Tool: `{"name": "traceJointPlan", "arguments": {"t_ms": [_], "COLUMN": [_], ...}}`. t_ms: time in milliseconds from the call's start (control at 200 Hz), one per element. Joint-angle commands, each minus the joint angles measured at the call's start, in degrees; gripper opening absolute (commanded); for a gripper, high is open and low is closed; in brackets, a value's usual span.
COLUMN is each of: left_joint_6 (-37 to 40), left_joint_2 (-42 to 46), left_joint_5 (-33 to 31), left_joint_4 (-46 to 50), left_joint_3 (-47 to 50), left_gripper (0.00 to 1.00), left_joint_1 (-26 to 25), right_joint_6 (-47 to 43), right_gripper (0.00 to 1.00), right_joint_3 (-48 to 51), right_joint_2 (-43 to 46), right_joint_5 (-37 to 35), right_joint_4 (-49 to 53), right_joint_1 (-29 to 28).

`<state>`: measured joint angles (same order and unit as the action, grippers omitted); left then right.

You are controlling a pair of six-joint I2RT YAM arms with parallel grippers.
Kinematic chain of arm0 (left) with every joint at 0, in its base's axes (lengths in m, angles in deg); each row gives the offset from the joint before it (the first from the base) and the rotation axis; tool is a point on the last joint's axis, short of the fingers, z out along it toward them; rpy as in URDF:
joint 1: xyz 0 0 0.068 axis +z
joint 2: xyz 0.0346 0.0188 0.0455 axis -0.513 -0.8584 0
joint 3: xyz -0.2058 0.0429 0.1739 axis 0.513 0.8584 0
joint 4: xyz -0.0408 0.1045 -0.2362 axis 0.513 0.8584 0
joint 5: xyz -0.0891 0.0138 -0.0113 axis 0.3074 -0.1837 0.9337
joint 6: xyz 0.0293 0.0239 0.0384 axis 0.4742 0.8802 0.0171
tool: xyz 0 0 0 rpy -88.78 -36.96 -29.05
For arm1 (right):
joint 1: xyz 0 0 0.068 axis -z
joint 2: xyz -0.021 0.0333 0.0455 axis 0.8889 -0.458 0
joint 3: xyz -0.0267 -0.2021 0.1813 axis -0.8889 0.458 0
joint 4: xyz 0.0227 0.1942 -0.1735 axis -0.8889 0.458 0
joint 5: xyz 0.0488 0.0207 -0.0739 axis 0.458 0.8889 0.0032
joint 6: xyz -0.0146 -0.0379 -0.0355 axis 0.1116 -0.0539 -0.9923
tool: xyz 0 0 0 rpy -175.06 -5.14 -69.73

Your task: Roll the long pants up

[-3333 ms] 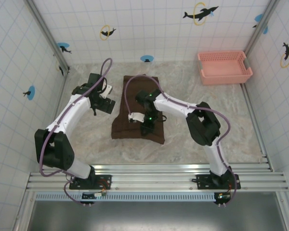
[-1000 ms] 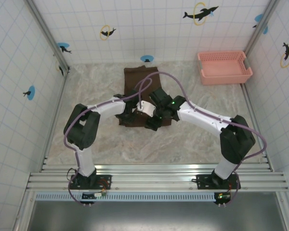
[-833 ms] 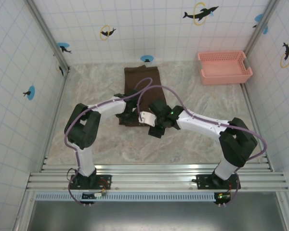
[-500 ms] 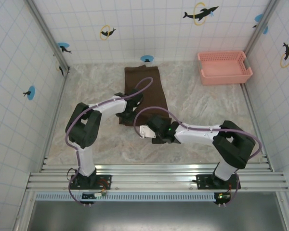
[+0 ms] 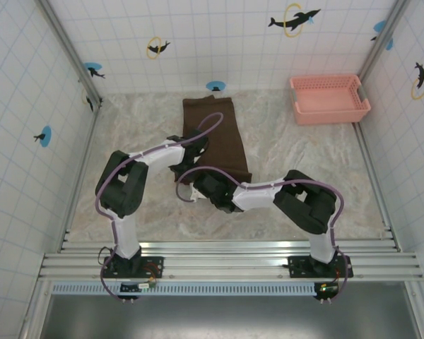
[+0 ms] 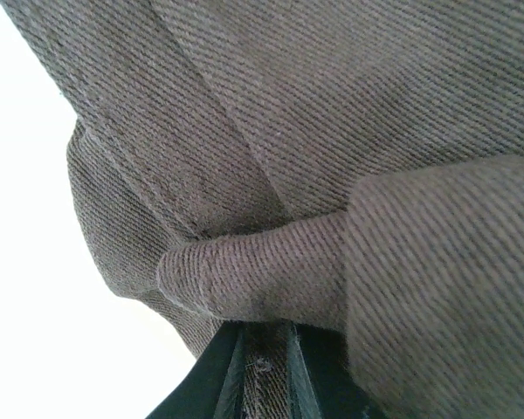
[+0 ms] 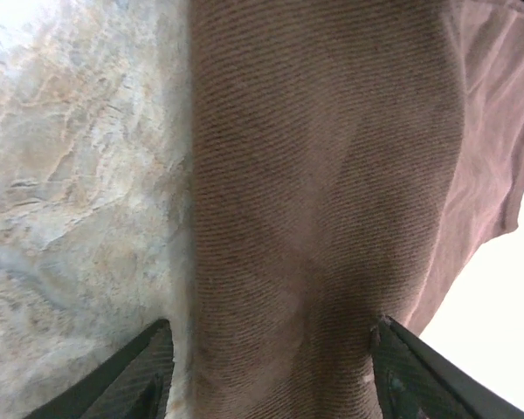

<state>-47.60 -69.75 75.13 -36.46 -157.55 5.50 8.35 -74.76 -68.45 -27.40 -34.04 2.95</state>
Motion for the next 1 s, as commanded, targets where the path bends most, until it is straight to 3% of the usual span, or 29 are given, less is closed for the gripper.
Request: {"name": "traceJointPlan", "arguments": {"t_ms": [0,175,375,655,861,996], "left_joint_6": [1.9,4.2,5.4,6.9,7.9,10.1], "left_joint_2": [0.7,1.8,3.4,5.8,11.8,16.8], "left_joint_5": [2.6,4.3,5.9,7.1,3.9,1.9], "left_joint_4": [2.4,3.6,4.2,6.2,8.8,10.0], "left_joint_3": [0.1,-0.1,0.0,-0.5,-2.5,-4.1], "left_gripper": [0.19,0.20,0.22,0.27,0.72,0.83], "left_joint_1": [1.1,2.2,3.0,3.5,4.9,7.1], "right_joint_6": [-2.6,-2.9,-0.1,6.3,12.3,15.6], "right_gripper": [0.49,0.42,0.37,0.18,0.17,0.17], "right_joint_3": [0.5,-1.5,-7.2,-25.1,-34.9,-36.5], "right_joint_2": [-3.9,-4.9,-5.9,-11.0,-14.3,-14.7], "right_joint_5": [-1.0,1.4,9.8,32.0,49.9,60.7], "right_joint_4": [3.0,6.8,14.9,40.0,52.8,55.6], "right_joint_1": [-0.1,0.1,1.3,6.1,9.5,11.8]}}
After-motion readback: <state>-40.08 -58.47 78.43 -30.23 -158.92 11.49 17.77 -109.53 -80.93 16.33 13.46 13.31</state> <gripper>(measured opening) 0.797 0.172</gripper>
